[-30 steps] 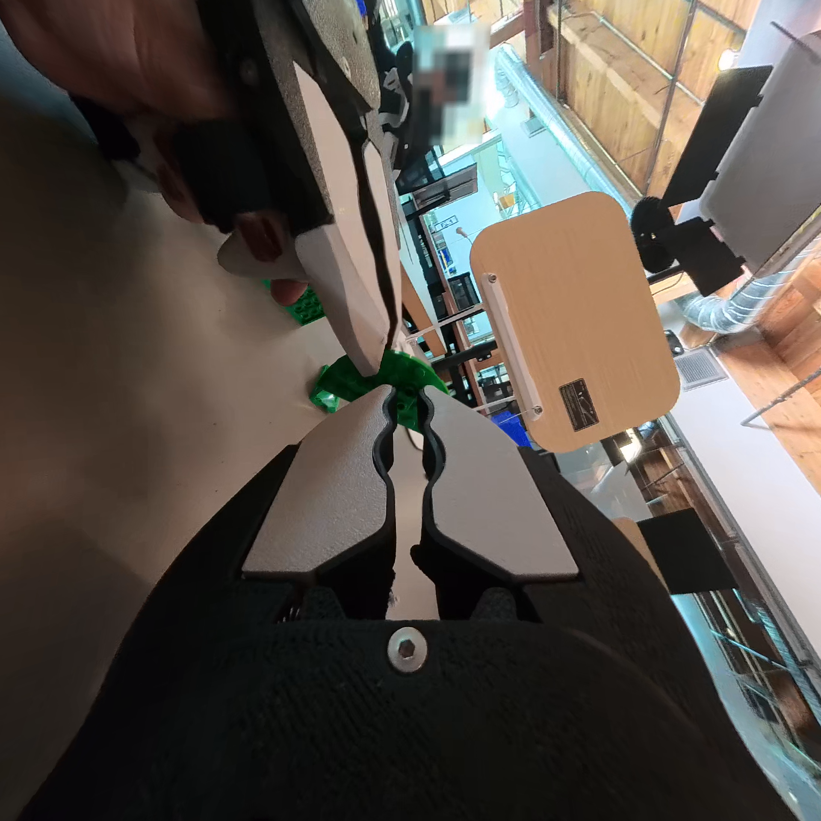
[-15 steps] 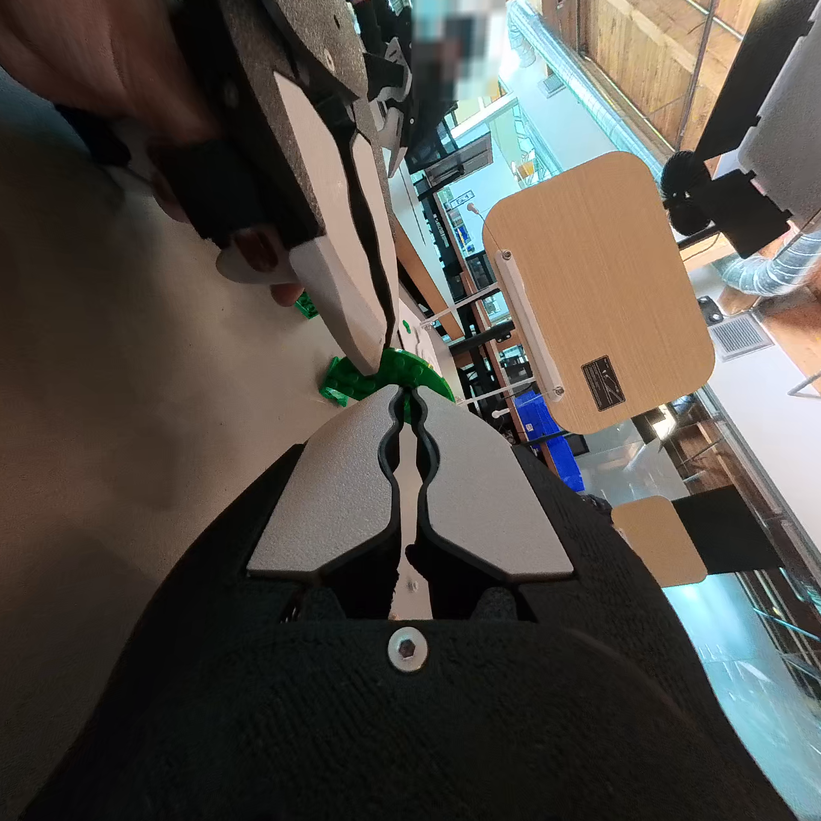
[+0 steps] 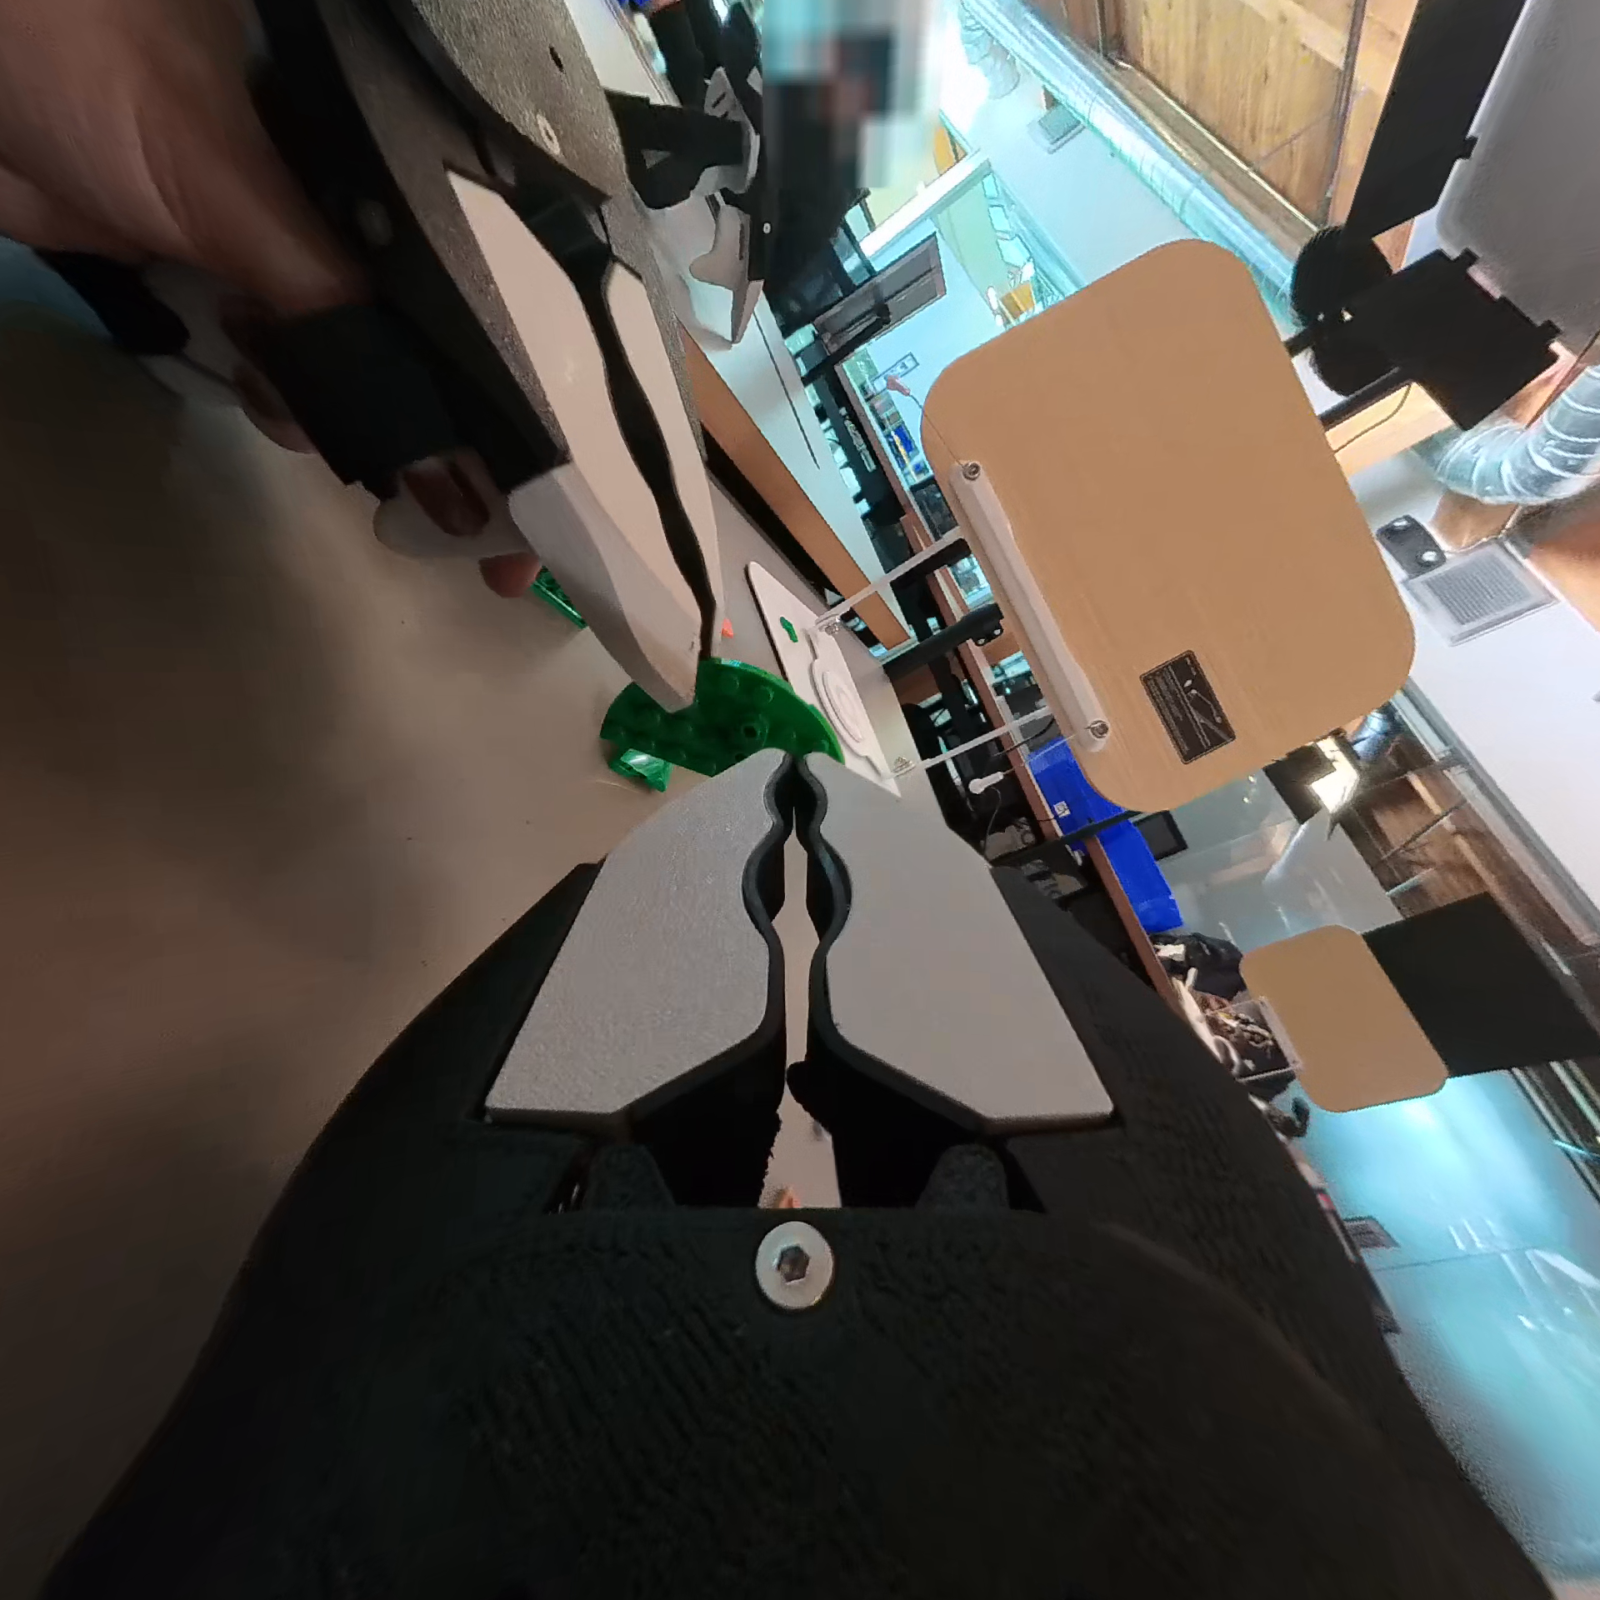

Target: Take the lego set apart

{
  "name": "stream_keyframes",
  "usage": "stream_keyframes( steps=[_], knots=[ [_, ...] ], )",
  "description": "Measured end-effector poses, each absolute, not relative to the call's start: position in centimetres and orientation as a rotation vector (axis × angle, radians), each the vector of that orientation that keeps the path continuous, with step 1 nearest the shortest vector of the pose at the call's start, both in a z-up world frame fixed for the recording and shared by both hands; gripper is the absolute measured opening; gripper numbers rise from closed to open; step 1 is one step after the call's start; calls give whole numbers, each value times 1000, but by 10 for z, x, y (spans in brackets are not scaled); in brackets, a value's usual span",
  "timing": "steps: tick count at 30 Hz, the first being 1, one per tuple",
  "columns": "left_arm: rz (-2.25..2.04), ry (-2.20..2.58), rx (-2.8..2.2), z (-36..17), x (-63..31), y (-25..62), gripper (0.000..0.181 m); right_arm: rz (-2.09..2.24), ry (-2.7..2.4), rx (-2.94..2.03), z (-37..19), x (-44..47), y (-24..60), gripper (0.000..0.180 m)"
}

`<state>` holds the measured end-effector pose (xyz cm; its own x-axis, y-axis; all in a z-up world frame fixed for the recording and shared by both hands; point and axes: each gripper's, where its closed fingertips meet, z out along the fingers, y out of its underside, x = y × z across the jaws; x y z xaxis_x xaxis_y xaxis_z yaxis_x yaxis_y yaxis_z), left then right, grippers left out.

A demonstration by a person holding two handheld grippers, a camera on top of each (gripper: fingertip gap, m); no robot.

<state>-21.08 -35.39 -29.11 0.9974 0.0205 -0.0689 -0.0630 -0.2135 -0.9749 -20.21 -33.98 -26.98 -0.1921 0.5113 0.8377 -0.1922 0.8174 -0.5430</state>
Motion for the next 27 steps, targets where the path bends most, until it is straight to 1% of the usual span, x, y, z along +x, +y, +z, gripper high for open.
stream_keyframes(
  steps=[5,7,11,18,27],
  knots=[
    [65,36,-1791,-292,-210,-354,3,643,-1637,-206,-274,-203,-347,1],
    [58,41,-1791,-292,-209,-354,3,608,-1650,-186,-279,-204,-349,6],
    [60,71,-1798,-293,-205,-353,3,590,-1662,-167,-284,-206,-351,11],
    [-23,106,-1798,-293,-198,-355,4,506,-1625,-95,-283,-205,-351,7],
    [-118,109,-1778,-290,-194,-360,4,576,-1664,-141,-280,-203,-355,5]
  ],
)
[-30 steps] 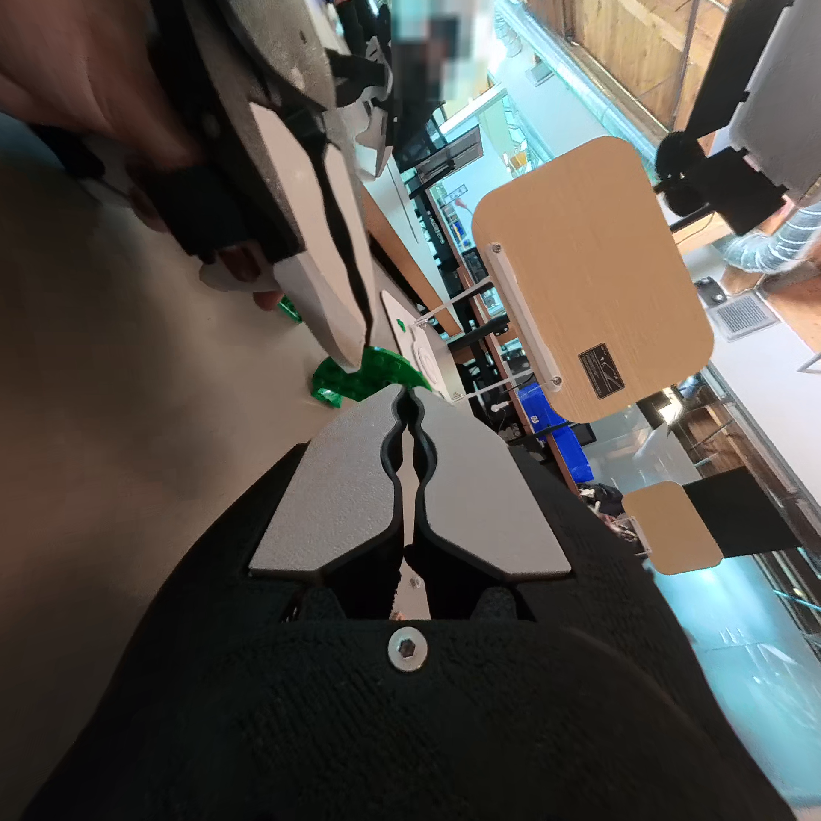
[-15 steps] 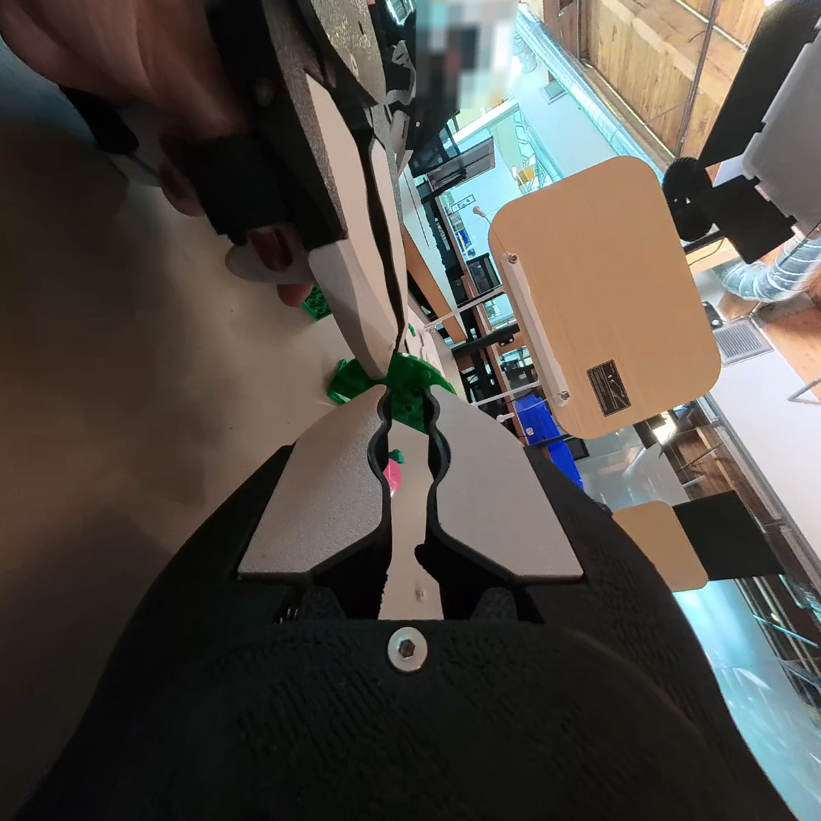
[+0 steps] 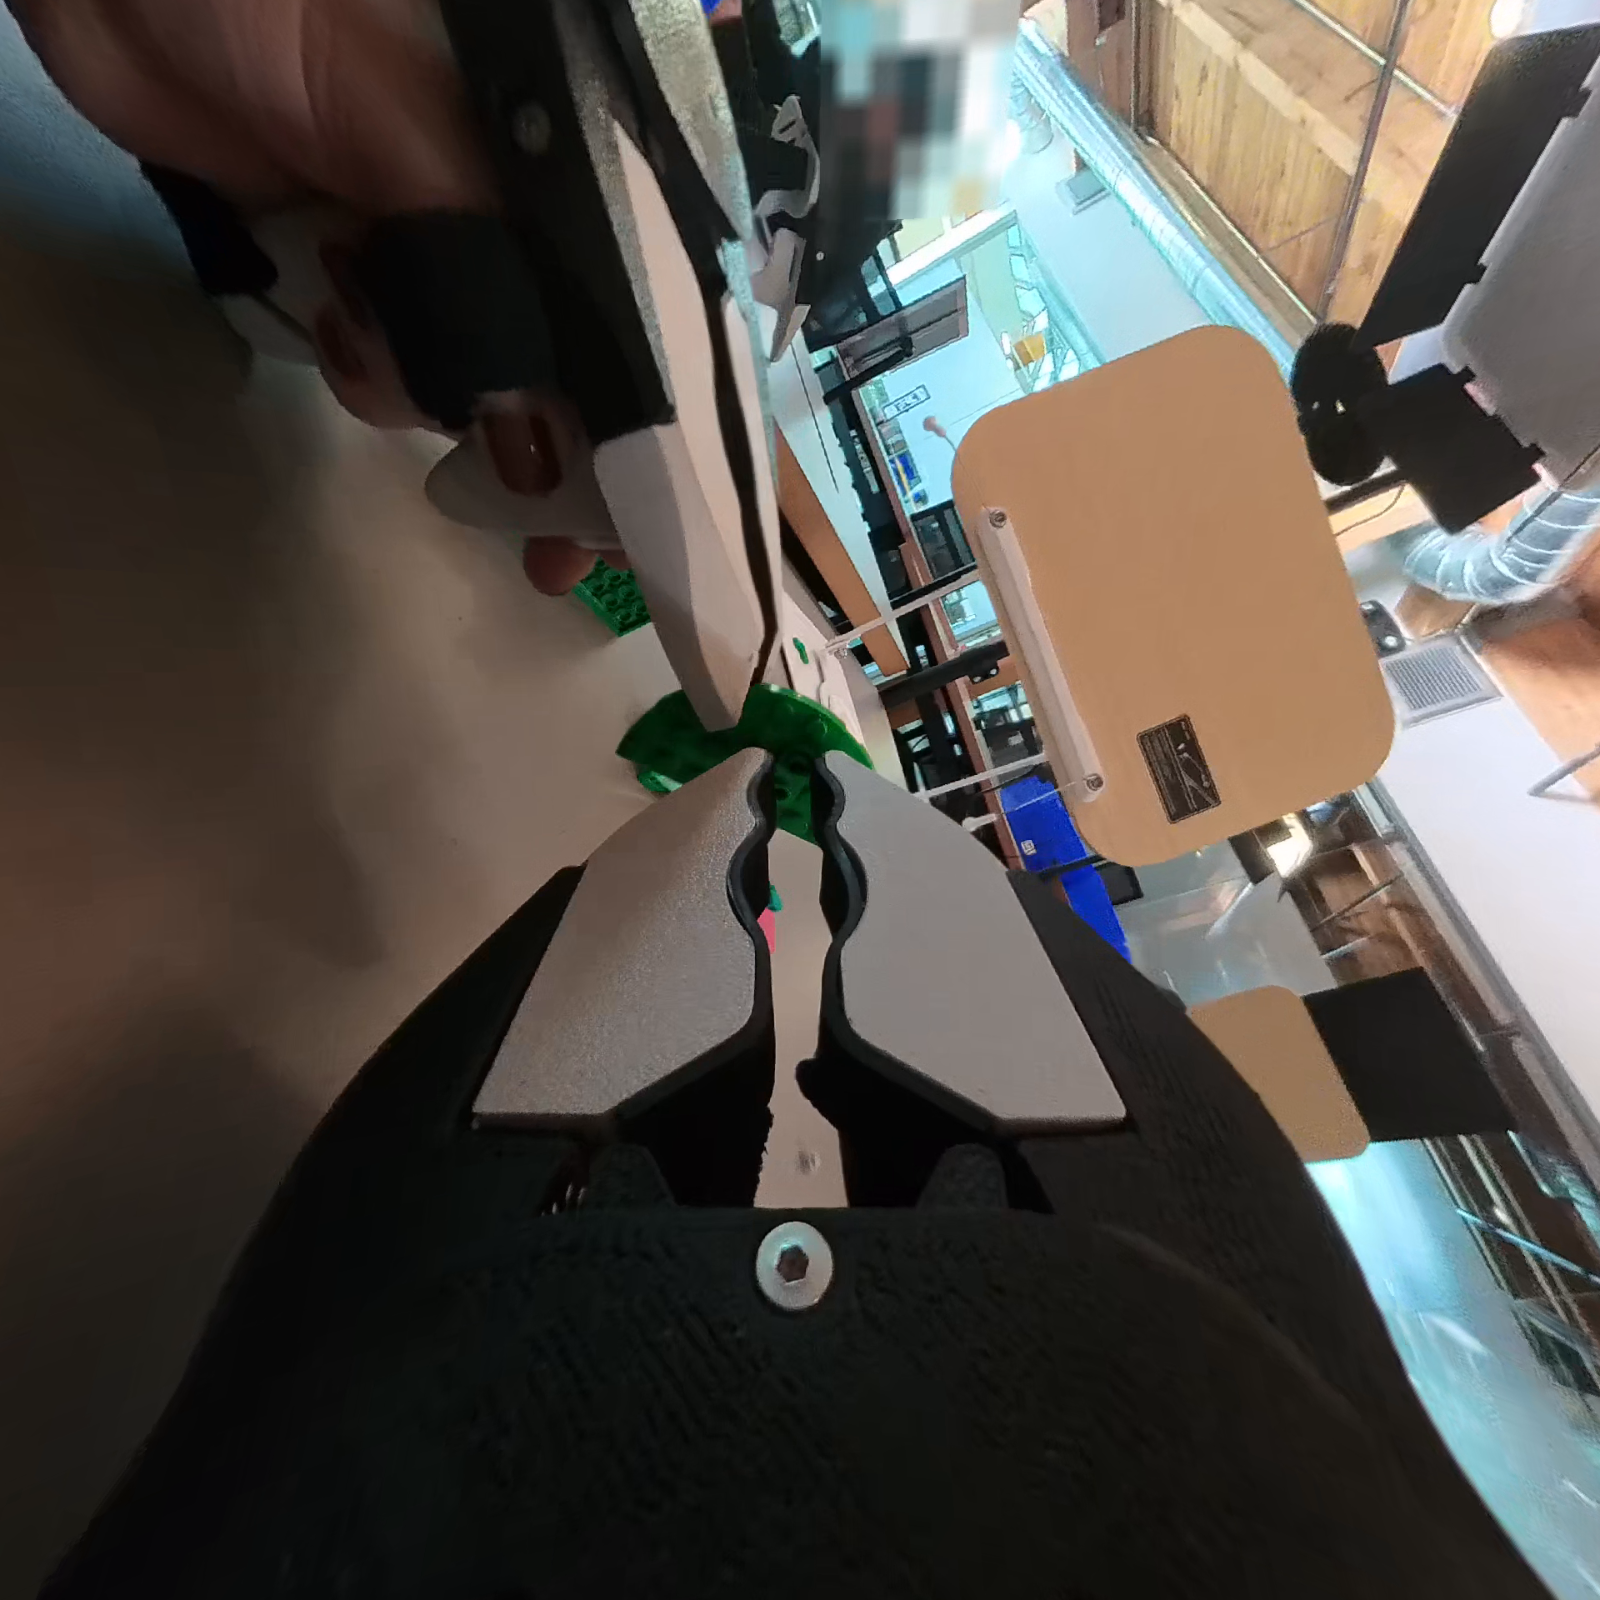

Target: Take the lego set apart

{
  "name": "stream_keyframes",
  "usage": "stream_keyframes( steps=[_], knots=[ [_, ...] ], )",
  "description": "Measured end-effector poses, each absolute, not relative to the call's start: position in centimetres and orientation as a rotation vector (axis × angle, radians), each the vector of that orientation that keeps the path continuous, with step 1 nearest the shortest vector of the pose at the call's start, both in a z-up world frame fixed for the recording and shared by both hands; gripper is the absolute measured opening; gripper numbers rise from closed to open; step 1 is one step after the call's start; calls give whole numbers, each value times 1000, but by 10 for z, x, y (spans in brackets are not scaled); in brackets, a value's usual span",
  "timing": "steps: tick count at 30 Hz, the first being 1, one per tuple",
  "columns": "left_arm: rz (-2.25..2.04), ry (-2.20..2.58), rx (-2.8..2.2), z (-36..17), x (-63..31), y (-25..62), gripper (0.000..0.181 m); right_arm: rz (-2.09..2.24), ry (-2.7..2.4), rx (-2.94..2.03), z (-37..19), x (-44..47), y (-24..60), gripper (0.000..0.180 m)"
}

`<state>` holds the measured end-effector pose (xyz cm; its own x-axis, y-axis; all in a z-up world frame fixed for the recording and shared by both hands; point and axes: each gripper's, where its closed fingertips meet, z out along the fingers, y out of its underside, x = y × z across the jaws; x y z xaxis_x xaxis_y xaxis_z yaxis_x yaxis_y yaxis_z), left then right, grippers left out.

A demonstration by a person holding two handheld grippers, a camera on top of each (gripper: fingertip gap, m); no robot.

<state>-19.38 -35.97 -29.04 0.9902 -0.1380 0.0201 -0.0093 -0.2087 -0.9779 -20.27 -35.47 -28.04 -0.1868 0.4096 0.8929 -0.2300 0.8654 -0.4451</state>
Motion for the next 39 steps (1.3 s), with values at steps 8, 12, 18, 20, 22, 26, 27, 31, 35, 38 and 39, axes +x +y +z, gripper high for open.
stream_keyframes(
  steps=[8,12,18,20,22,26,27,31,35,38,39],
  knots=[
    [-119,70,-1794,-292,-198,-358,3,565,-1659,-176,-279,-204,-355,4],
    [-111,69,-1801,-293,-198,-358,3,578,-1666,-189,-279,-204,-355,3],
    [-134,54,-1786,-291,-199,-359,3,595,-1672,-194,-279,-204,-356,0],
    [-132,48,-1789,-291,-200,-359,3,598,-1675,-196,-279,-204,-356,0],
    [-117,38,-1797,-292,-202,-358,3,606,-1675,-194,-280,-204,-355,0],
    [-91,34,-1821,-295,-203,-357,3,609,-1634,-168,-277,-203,-358,0],
    [-88,36,-1824,-296,-202,-357,3,598,-1648,-174,-280,-204,-357,2],
    [-90,34,-1822,-295,-203,-357,3,611,-1662,-189,-283,-206,-356,13],
    [-119,54,-1807,-293,-199,-359,3,593,-1687,-185,-288,-206,-353,13],
    [-138,71,-1816,-295,-196,-359,3,561,-1687,-133,-288,-204,-354,12],
    [-145,67,-1824,-296,-196,-359,3,523,-1679,-101,-288,-203,-354,12]
  ],
)
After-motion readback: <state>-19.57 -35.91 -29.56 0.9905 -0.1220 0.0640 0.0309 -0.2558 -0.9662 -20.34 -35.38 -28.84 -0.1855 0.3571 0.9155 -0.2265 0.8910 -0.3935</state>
